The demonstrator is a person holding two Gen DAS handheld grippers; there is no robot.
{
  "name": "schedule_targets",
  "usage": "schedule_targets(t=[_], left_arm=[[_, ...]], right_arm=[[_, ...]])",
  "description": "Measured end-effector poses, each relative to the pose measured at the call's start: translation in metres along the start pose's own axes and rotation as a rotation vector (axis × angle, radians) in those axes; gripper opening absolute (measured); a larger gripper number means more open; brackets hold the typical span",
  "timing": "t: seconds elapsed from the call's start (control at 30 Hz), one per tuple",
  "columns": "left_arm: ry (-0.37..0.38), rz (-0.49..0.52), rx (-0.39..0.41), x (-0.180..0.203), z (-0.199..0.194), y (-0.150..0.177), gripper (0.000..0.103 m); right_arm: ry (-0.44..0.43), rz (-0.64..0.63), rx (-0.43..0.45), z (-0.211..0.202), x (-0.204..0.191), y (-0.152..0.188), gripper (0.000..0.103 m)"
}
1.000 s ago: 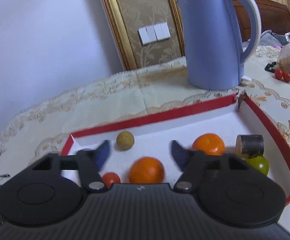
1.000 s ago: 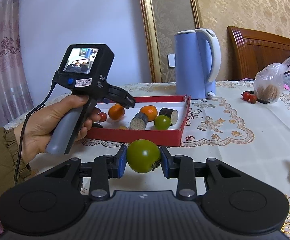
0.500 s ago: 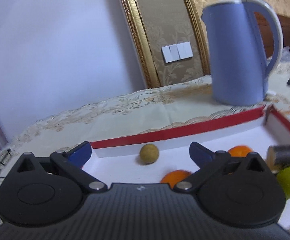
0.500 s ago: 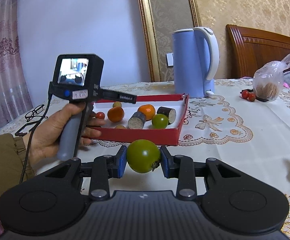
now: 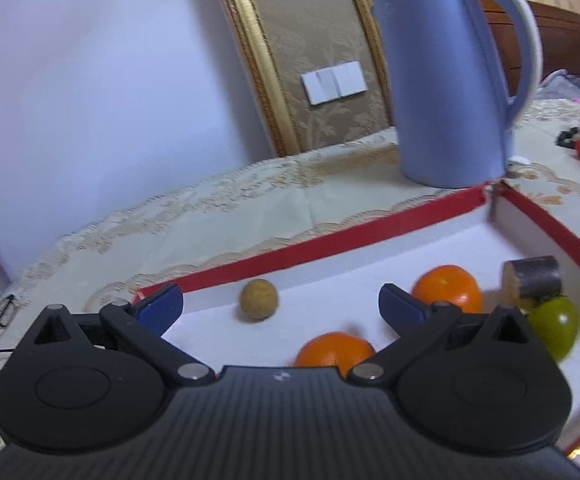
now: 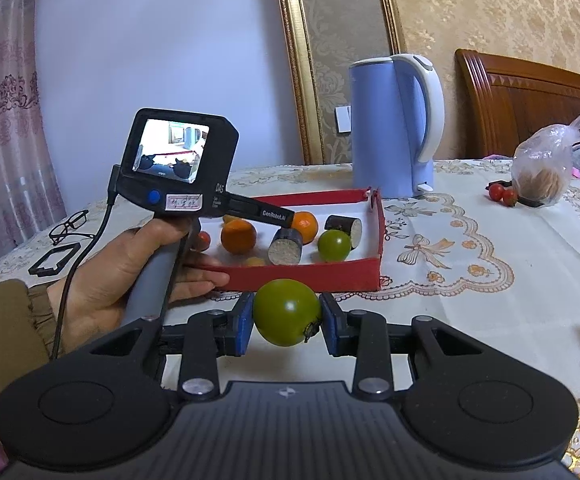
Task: Organize fruits
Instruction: 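Carry the green tomato over the tray with the right tool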
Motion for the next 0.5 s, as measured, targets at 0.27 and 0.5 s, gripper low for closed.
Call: schedule_targets(t=[0.27,0.5], left_arm=[[0.112,-0.183,-0.003,-0.045,-0.040,0.014,0.103],[0.097,-0.232,0.000,-0.074,-0.074,0.039,0.103]], right_arm=[[0.015,-0.016,0.003,0.014,0.001,-0.017,0.034],[0.019,-0.032,-0.008,0.034,-0.002,-0.027,0.034]])
Point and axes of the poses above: each gripper's, at about its wrist camera, not at the fingertips, and z roughly the way its jaws point, x to its right, y to its underside, the point moved 3 cm from there along z, roughly the way its jaws point, and after that the axes turned 3 degrees about -x, right-handed, at the moved point
